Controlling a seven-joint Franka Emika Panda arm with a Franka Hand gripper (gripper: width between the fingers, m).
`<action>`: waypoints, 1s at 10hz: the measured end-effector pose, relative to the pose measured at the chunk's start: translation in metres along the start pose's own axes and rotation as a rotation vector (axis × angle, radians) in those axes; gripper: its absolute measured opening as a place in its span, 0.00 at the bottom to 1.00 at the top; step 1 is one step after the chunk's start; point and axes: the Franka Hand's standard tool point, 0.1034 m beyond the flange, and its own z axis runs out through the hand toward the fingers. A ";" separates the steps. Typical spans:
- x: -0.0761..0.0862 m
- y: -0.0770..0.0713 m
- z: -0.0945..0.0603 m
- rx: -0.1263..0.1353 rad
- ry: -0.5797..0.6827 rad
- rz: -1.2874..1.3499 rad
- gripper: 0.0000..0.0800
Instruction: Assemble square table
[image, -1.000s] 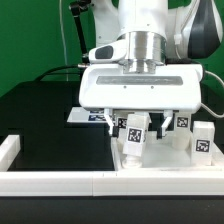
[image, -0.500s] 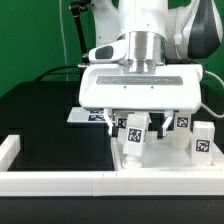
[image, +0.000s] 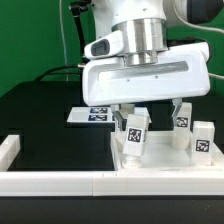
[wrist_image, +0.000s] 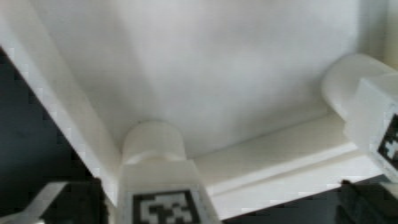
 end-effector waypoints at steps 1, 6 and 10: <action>-0.006 0.005 0.004 0.006 -0.059 0.005 0.81; 0.007 0.011 0.001 -0.005 -0.115 0.043 0.79; 0.007 0.012 0.001 -0.015 -0.114 0.215 0.36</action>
Offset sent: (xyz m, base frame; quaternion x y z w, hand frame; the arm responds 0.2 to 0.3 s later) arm 0.0078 -0.0051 0.0057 -0.0140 0.0080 0.0182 0.9997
